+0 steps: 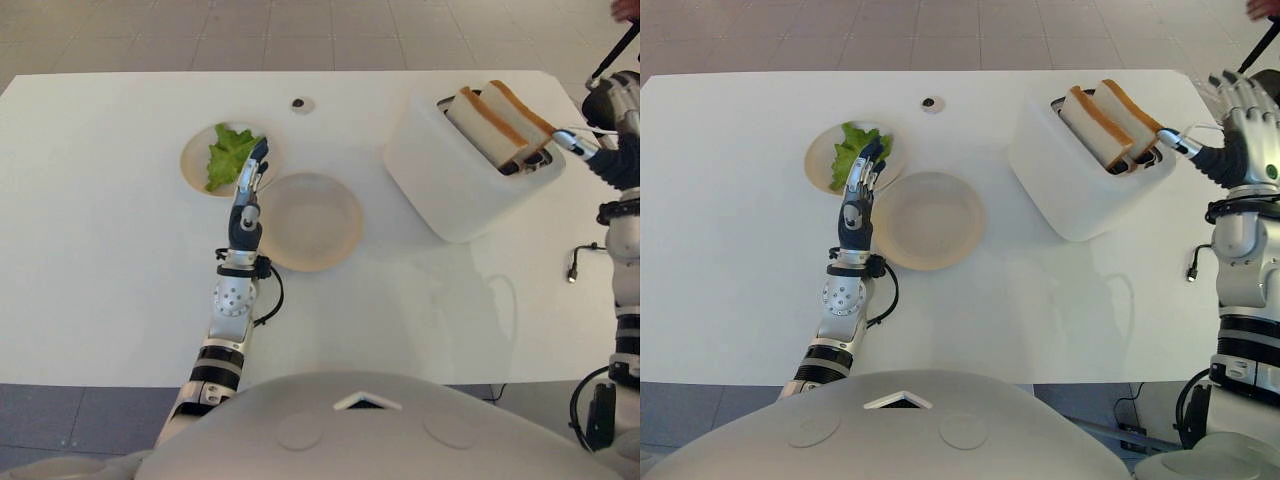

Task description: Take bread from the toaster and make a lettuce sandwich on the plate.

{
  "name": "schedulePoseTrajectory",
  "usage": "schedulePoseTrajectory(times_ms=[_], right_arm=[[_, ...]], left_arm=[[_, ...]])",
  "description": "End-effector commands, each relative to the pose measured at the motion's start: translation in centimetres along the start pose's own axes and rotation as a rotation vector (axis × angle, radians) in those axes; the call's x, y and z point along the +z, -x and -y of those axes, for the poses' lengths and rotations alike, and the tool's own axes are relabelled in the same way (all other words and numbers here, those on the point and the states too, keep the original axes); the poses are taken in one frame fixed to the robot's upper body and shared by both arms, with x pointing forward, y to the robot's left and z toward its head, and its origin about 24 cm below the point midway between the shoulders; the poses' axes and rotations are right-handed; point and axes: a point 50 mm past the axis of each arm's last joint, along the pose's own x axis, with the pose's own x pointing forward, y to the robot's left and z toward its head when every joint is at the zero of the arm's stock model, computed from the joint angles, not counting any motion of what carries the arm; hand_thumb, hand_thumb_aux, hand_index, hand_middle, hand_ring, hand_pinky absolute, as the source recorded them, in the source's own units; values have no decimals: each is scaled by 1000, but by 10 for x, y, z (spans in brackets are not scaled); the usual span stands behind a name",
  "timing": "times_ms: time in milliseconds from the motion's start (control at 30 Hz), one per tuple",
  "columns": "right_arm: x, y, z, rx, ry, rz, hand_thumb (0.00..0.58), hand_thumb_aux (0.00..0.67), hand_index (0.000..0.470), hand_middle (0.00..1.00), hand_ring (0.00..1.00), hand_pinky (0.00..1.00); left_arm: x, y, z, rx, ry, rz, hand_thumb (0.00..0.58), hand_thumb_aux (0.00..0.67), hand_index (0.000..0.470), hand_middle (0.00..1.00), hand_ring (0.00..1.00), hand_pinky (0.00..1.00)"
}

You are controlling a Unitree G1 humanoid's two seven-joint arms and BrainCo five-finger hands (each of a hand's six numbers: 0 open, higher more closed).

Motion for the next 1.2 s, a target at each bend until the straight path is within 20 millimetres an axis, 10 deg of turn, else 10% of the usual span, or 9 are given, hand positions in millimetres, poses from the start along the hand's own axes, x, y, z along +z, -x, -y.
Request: schedulePoseTrajectory(times_ms=[33, 167, 233, 267, 300, 333, 667, 900, 1200], right_arm=[[3, 5, -12, 83, 24, 18, 0, 0, 0, 0, 0, 0], [20, 2, -8, 84, 33, 96, 36, 21, 15, 0, 0, 0], [26, 1, -3, 63, 35, 116, 452, 355, 249, 0, 0, 0], [28, 1, 2, 33, 35, 127, 550, 518, 363, 39, 39, 39], [31, 0, 7, -5, 35, 138, 580, 670, 470, 329, 329, 329], [34, -1, 15, -70, 34, 146, 580, 670, 470, 1000, 1000, 1000], [103, 13, 71, -645, -123, 470, 580, 670, 470, 1000, 1000, 1000], [209, 41, -35, 196, -981, 729, 580, 670, 470, 1000, 1000, 1000], [212, 63, -127, 624, -1041, 508, 580, 670, 470, 1000, 1000, 1000]], left_arm=[[-7, 8, 4, -28, -1, -54, 0, 0, 0, 0, 0, 0], [-6, 7, 3, -26, -6, -46, 0, 0, 0, 0, 0, 0], [-6, 7, 3, -26, -8, -44, 0, 0, 0, 0, 0, 0], [-6, 7, 3, -27, -8, -44, 0, 0, 0, 0, 0, 0], [-6, 7, 3, -27, -9, -45, 0, 0, 0, 0, 0, 0], [-6, 8, 3, -28, -11, -48, 0, 0, 0, 0, 0, 0], [-9, 10, -5, 26, -35, -52, 0, 0, 0, 0, 0, 0], [4, 1, -46, 249, -358, 25, 0, 0, 0, 0, 0, 0], [-18, -9, -75, 231, -846, -70, 0, 0, 0, 0, 0, 0]])
